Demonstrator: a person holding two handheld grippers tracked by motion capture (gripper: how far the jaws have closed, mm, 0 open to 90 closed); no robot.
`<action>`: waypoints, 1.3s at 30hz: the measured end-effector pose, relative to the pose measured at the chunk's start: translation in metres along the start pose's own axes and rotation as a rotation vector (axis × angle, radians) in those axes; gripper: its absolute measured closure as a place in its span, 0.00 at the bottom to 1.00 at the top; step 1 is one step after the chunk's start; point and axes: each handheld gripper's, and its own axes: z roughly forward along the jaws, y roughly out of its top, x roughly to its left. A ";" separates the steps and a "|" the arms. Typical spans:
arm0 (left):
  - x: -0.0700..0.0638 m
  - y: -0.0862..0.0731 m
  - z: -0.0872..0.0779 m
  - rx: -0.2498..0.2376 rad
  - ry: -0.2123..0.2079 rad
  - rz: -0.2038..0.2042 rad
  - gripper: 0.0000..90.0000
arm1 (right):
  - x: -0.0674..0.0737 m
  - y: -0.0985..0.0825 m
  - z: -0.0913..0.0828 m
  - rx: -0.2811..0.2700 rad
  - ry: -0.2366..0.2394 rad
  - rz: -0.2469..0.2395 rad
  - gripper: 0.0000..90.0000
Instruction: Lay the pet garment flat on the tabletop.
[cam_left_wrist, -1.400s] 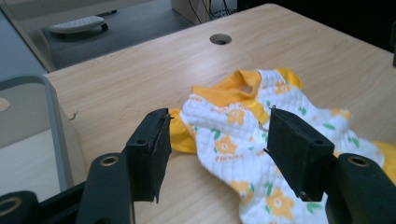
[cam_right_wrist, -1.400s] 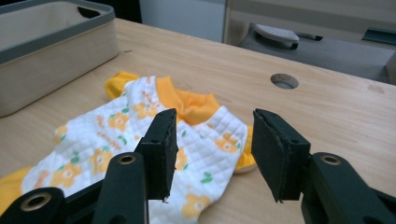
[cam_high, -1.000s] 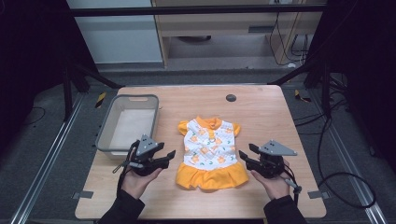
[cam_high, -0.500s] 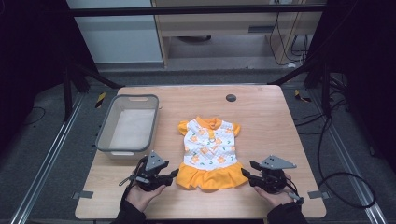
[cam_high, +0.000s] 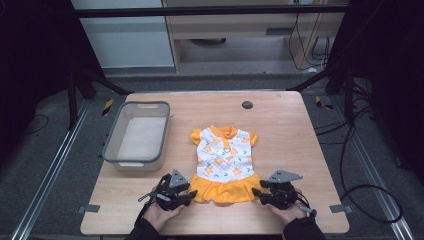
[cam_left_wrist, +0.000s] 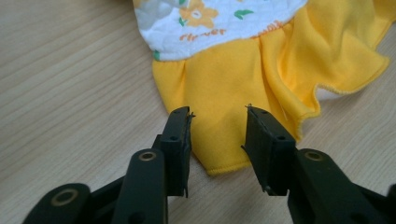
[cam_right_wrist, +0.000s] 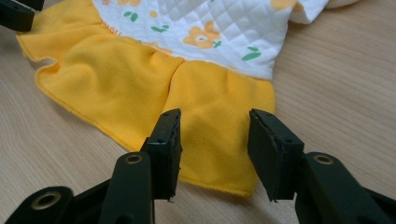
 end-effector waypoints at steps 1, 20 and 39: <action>-0.001 0.000 0.001 0.013 0.003 0.003 0.71 | 0.000 0.000 0.001 0.008 0.004 0.001 0.65; -0.001 0.004 0.003 0.036 0.020 -0.028 0.97 | 0.002 0.004 0.005 0.104 0.018 -0.003 1.00; -0.005 0.004 -0.012 0.026 -0.030 -0.014 0.97 | -0.001 0.001 0.005 0.046 -0.018 -0.007 0.66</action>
